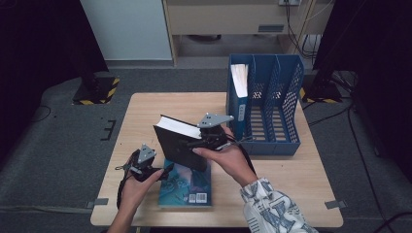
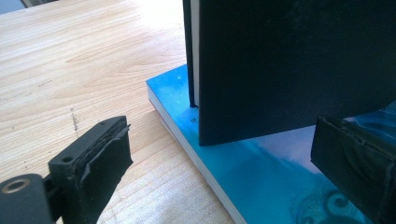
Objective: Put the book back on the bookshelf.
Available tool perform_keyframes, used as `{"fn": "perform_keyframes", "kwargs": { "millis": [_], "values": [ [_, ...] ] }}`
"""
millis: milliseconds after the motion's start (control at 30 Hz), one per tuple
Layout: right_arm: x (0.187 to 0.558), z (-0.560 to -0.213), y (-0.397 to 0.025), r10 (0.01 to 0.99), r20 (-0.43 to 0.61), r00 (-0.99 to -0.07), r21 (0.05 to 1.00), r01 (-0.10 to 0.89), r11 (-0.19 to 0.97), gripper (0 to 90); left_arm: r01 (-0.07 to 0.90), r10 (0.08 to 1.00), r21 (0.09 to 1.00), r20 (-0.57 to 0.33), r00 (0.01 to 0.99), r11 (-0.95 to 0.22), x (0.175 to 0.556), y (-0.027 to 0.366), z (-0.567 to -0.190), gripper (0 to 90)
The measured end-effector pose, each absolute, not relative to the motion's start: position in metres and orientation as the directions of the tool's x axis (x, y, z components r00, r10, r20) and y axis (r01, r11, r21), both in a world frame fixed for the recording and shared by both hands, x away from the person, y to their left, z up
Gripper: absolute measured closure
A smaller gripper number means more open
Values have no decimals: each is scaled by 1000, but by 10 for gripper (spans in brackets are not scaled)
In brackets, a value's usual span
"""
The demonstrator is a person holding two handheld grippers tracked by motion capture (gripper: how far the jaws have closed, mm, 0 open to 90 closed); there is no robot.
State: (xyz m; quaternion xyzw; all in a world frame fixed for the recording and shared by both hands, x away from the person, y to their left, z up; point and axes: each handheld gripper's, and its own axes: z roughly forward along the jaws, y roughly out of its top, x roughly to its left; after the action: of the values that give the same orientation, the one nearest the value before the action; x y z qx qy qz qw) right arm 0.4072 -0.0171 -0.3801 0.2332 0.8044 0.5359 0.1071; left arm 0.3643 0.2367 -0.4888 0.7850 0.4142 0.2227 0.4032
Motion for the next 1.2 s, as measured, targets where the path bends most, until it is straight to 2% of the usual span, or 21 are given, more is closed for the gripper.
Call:
{"fn": "perform_keyframes", "kwargs": {
  "millis": [433,700,1000,1200],
  "values": [
    [408,-382,-17,476,90,-875,914,263,310,372,473,832,818,10,555,-326,365,236,-489,45],
    [409,-383,-17,443,125,-888,914,277,298,443,474,832,818,10,554,-326,365,237,-489,47],
    [410,-382,-20,457,137,-879,914,290,284,485,475,834,817,13,552,-327,365,239,-489,48],
    [412,-380,-21,487,181,-854,908,335,251,502,478,836,817,8,548,-322,366,242,-490,48]
  ]
}}
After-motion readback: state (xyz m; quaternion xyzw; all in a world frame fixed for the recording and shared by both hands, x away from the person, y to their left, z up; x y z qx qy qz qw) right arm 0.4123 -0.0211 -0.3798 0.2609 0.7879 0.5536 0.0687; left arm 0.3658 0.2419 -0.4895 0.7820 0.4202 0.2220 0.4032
